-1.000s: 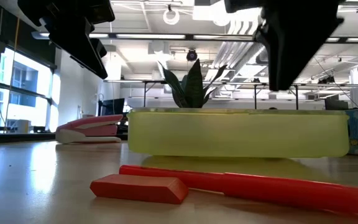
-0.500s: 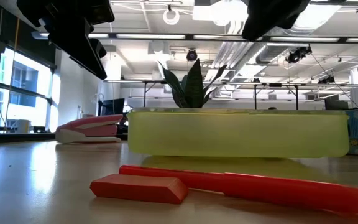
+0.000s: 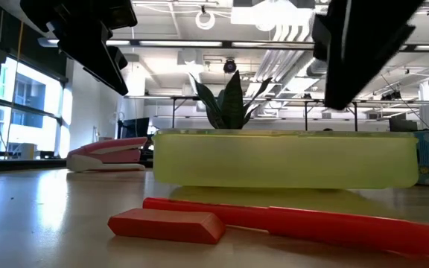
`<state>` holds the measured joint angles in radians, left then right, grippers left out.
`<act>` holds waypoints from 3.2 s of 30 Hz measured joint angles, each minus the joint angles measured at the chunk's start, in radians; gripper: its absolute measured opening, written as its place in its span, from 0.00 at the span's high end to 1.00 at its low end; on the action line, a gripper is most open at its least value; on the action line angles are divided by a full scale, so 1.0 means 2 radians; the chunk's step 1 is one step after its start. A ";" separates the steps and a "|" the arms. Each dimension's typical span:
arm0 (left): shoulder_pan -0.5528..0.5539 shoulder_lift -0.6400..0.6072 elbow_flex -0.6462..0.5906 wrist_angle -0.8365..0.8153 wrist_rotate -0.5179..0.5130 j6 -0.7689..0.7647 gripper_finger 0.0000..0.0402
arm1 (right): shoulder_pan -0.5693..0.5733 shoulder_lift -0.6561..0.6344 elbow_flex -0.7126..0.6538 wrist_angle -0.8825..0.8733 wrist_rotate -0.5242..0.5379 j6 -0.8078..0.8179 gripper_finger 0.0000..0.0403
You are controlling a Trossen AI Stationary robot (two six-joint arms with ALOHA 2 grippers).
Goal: Pack school essentials
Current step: Put the orange pen into the supply box
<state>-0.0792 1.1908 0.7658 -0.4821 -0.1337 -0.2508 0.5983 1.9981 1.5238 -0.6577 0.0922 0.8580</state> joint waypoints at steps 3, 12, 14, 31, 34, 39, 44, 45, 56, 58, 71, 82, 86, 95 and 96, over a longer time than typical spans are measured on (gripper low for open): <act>0.000 0.000 0.000 0.000 0.000 0.000 0.69 | 0.000 0.010 0.000 0.008 -0.009 0.000 0.51; 0.000 0.000 0.000 0.000 0.000 0.000 0.69 | 0.000 0.030 0.000 0.029 -0.022 -0.001 0.52; 0.000 0.000 0.000 0.000 0.000 0.000 0.69 | 0.000 0.031 0.000 0.032 -0.021 0.002 0.52; 0.000 0.000 0.000 0.000 0.000 0.000 0.69 | 0.003 0.077 0.001 0.050 -0.018 -0.027 0.52; 0.000 0.000 0.000 0.000 0.000 0.000 0.69 | 0.005 0.082 0.002 0.046 -0.012 -0.027 0.52; 0.000 0.000 0.000 0.000 0.000 0.000 0.69 | 0.008 0.083 0.002 0.027 0.009 -0.029 0.52; 0.000 0.000 0.000 0.000 0.000 0.000 0.69 | 0.010 0.084 0.002 0.001 0.020 -0.029 0.56; 0.000 0.000 0.000 0.000 0.000 0.000 0.69 | 0.010 0.084 0.002 -0.001 0.020 -0.029 0.57; 0.000 0.000 0.000 0.000 0.000 0.000 0.69 | 0.012 0.084 0.001 -0.017 0.022 -0.040 0.75; 0.000 0.000 0.000 0.000 0.000 0.000 0.69 | 0.012 0.084 0.001 -0.018 0.022 -0.040 0.78; 0.000 0.000 0.000 0.000 0.000 0.000 0.69 | 0.012 0.084 0.001 -0.021 0.019 -0.036 0.87; 0.000 0.000 0.000 0.000 0.000 0.000 0.69 | 0.021 0.083 0.015 -0.030 0.024 -0.054 0.87; 0.000 0.000 0.000 0.000 0.000 0.000 0.69 | 0.027 0.082 0.034 -0.061 0.019 -0.061 0.87; 0.000 0.000 0.000 0.000 0.000 0.000 0.69 | 0.032 0.079 0.084 -0.149 0.078 -0.057 0.87; 0.000 0.000 0.000 0.000 0.000 0.000 0.69 | 0.032 0.078 0.090 -0.159 0.086 -0.057 0.87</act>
<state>-0.0792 1.1908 0.7658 -0.4816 -0.1345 -0.2508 0.6628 2.1544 1.7041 -0.9762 0.2640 0.7431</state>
